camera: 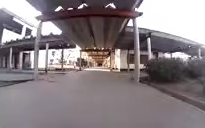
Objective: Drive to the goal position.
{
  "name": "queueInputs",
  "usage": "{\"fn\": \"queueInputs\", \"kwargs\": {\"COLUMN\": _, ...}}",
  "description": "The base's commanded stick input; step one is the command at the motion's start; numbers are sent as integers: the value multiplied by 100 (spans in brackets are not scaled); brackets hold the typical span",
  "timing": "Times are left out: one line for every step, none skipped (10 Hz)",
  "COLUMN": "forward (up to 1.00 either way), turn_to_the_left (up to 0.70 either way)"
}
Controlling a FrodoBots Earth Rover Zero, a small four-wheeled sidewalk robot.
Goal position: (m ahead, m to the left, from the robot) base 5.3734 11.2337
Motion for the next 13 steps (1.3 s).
{"fn": "queueInputs", "kwargs": {"forward": 70, "turn_to_the_left": 0}}
{"fn": "queueInputs", "kwargs": {"forward": 70, "turn_to_the_left": 0}}
{"fn": "queueInputs", "kwargs": {"forward": 70, "turn_to_the_left": 0}}
{"fn": "queueInputs", "kwargs": {"forward": 70, "turn_to_the_left": 0}}
{"fn": "queueInputs", "kwargs": {"forward": 70, "turn_to_the_left": 0}}
{"fn": "queueInputs", "kwargs": {"forward": 70, "turn_to_the_left": 0}}
{"fn": "queueInputs", "kwargs": {"forward": 70, "turn_to_the_left": 0}}
{"fn": "queueInputs", "kwargs": {"forward": 70, "turn_to_the_left": 0}}
{"fn": "queueInputs", "kwargs": {"forward": 70, "turn_to_the_left": 0}}
{"fn": "queueInputs", "kwargs": {"forward": 70, "turn_to_the_left": 0}}
{"fn": "queueInputs", "kwargs": {"forward": 70, "turn_to_the_left": 0}}
{"fn": "queueInputs", "kwargs": {"forward": 70, "turn_to_the_left": 0}}
{"fn": "queueInputs", "kwargs": {"forward": 70, "turn_to_the_left": 0}}
